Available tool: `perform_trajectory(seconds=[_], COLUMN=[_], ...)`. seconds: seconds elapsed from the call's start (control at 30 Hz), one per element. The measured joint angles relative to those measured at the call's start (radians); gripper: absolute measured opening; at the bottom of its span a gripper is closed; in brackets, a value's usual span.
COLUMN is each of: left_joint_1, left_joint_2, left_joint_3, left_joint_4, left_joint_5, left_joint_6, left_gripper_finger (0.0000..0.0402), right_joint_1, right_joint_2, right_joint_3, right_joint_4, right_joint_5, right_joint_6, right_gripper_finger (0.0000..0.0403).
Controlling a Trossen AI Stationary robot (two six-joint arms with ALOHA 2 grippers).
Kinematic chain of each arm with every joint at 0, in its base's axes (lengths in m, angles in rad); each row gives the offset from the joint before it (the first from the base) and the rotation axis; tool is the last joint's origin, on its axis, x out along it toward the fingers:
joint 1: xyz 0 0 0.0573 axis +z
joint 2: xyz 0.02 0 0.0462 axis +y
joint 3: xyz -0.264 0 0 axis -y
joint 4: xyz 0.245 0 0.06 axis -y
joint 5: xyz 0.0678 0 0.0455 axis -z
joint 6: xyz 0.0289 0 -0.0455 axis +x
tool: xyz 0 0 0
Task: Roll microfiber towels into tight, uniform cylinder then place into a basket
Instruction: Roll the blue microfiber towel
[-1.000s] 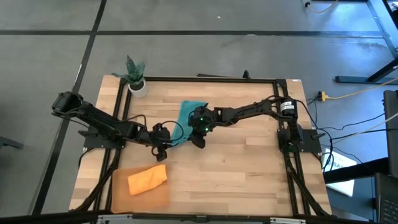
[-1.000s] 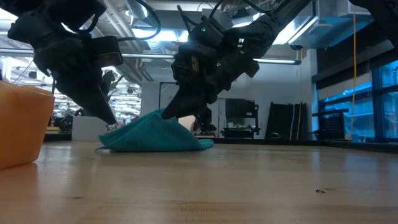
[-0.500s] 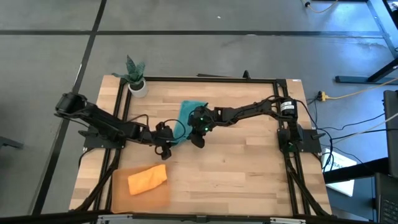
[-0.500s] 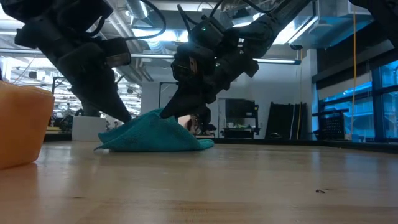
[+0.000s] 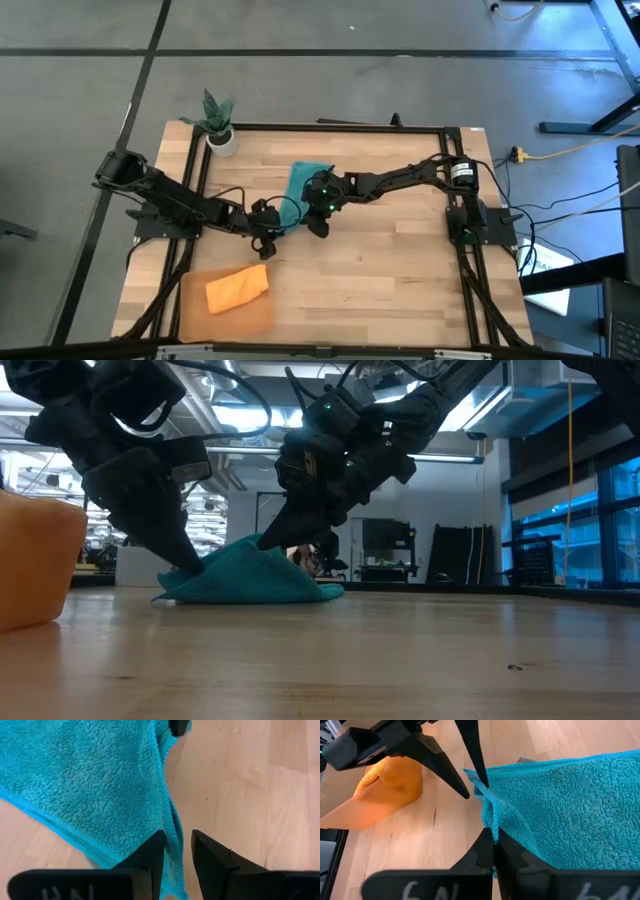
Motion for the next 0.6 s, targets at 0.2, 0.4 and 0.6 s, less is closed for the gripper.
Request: perform_trajectory(seconds=[0.2, 0.4, 0.6], left_joint_1=[0.0, -0.001, -0.001], left_joint_2=[0.024, 0.053, 0.053], left_joint_3=[0.0, 0.0, -0.001], left_joint_4=[-0.013, -0.019, -0.021], left_joint_5=[0.0, 0.03, 0.04], left_joint_6=[0.0, 0.0, 0.001], left_gripper_finger=[0.009, 0.009, 0.0054], right_joint_1=[0.0, 0.0, 0.0], right_joint_2=[0.0, 0.0, 0.0], right_joint_3=[0.0, 0.0, 0.0], right_joint_4=[0.003, 0.003, 0.003], right_joint_5=[0.0, 0.0, -0.007], right_joint_6=[-0.001, -0.001, 0.019], right_gripper_finger=[0.0004, 0.0004, 0.0004])
